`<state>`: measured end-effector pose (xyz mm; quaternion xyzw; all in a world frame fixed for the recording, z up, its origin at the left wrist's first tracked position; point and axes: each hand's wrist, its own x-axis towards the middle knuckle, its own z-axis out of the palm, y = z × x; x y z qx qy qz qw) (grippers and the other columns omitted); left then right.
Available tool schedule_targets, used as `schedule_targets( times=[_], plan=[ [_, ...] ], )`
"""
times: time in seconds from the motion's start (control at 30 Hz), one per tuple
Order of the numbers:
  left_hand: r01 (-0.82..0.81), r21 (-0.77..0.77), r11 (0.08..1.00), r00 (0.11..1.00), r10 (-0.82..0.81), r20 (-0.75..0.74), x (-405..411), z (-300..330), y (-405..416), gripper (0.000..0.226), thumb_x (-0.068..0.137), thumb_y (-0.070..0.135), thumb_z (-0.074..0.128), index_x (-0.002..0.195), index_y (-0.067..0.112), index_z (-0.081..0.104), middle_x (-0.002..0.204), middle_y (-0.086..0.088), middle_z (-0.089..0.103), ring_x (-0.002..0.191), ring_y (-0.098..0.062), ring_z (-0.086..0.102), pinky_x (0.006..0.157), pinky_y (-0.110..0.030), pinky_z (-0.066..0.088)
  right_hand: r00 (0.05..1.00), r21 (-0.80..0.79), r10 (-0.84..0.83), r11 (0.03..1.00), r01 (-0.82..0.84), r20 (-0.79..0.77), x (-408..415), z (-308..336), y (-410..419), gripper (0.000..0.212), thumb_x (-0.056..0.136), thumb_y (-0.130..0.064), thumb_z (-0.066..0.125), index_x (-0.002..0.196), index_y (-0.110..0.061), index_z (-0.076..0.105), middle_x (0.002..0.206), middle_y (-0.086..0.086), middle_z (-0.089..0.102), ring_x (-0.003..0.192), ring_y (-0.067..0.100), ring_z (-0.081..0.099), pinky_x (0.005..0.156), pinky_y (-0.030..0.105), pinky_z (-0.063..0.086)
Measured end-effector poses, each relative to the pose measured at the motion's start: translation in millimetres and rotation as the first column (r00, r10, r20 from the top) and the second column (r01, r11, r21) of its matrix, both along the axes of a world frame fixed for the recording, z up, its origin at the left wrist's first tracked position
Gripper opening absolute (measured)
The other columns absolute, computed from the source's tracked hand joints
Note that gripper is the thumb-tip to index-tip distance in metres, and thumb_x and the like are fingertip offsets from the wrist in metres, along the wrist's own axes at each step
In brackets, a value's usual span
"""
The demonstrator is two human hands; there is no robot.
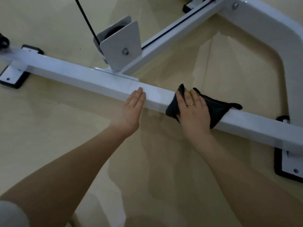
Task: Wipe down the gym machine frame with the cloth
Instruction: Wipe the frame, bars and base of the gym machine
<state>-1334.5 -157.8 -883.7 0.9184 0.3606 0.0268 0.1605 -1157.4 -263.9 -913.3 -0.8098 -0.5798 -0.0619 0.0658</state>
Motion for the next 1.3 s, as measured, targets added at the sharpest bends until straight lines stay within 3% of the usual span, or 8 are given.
schedule_targets(
  times=[0.17,0.37,0.43,0.53,0.67,0.87,1.1,1.3],
  plan=[
    [0.013,-0.094,0.995,0.998,-0.007,0.063,-3.2,6.7,7.0,0.063,0.084,-0.007,0.030,0.145,0.004,0.016,0.155,-0.011,0.010,0.144,-0.023,0.011,0.112,-0.018,0.002,0.975,-0.030,0.205,0.978,-0.208,-0.081,-50.3,11.4,58.1,0.064,0.088,-0.013,0.056,0.146,-0.015,0.028,0.153,0.009,0.026,0.140,0.029,0.027,0.114,0.039,0.018],
    [-0.122,-0.035,0.992,0.978,0.126,0.168,-43.5,1.2,24.4,0.070,0.067,-0.002,0.033,0.137,0.000,0.040,0.147,-0.017,0.034,0.133,-0.035,0.036,0.105,-0.046,0.036,0.999,-0.044,0.041,0.998,-0.041,-0.002,-16.6,3.4,12.1,0.070,0.071,-0.008,0.078,0.135,-0.008,0.047,0.136,0.018,0.050,0.125,0.035,0.047,0.104,0.041,0.035],
    [-0.281,-0.029,0.959,0.951,0.283,0.125,-48.1,0.3,30.9,0.071,0.074,-0.007,0.038,0.143,0.002,0.028,0.153,-0.015,0.019,0.140,-0.032,0.021,0.108,-0.044,0.028,1.000,-0.005,-0.022,1.000,0.022,-0.022,-35.3,-0.3,18.6,0.071,0.073,-0.001,0.074,0.137,-0.008,0.043,0.140,0.018,0.045,0.129,0.035,0.043,0.108,0.041,0.029],
    [-0.394,-0.042,0.918,0.915,0.396,0.080,-48.5,-2.8,43.0,0.073,0.081,-0.007,0.037,0.148,0.005,0.009,0.157,-0.009,0.002,0.145,-0.024,0.000,0.115,-0.034,0.009,0.989,-0.027,0.139,0.990,-0.140,-0.060,-75.7,10.4,69.7,0.064,0.085,-0.003,0.058,0.144,-0.009,0.032,0.150,0.015,0.030,0.138,0.033,0.029,0.112,0.039,0.016],
    [-0.376,-0.159,0.913,0.899,0.401,0.174,-55.9,-1.3,57.6,0.066,0.082,-0.010,0.030,0.146,0.005,0.021,0.154,-0.011,0.021,0.143,-0.022,0.016,0.115,-0.029,0.012,0.942,-0.140,0.318,0.933,-0.330,-0.105,-110.0,20.3,145.9,0.063,0.097,-0.015,0.038,0.150,-0.018,0.004,0.158,0.005,0.002,0.145,0.023,0.002,0.116,0.034,0.000],
    [-0.412,-0.198,0.889,0.890,0.440,0.120,-67.0,14.1,63.2,0.067,0.086,-0.005,0.031,0.148,0.018,0.018,0.151,-0.005,0.029,0.132,-0.024,0.035,0.104,-0.032,0.029,0.917,0.021,0.396,0.918,-0.397,0.037,-68.1,5.1,97.5,0.056,0.083,-0.009,0.050,0.139,-0.012,0.041,0.141,0.014,0.046,0.129,0.031,0.045,0.107,0.040,0.032],
    [-0.396,-0.147,0.906,0.901,0.414,0.128,-65.2,7.8,59.0,0.072,0.082,-0.008,0.031,0.149,0.013,0.015,0.155,-0.002,0.021,0.142,-0.017,0.019,0.111,-0.030,0.021,0.957,-0.003,0.289,0.957,-0.289,-0.019,-94.8,7.0,110.5,0.067,0.083,-0.002,0.057,0.144,-0.013,0.033,0.150,0.013,0.033,0.137,0.032,0.032,0.110,0.041,0.027],
    [-0.347,-0.125,0.929,0.933,0.330,-0.142,-39.3,20.4,42.6,0.079,0.088,0.012,0.042,0.148,0.021,-0.009,0.157,-0.008,-0.012,0.144,-0.022,-0.010,0.116,-0.036,0.000,0.965,0.000,0.262,0.965,-0.262,0.012,-46.8,4.9,51.8,0.079,0.070,0.004,0.071,0.140,-0.013,0.040,0.144,0.014,0.041,0.131,0.032,0.042,0.105,0.043,0.033]
  ],
)
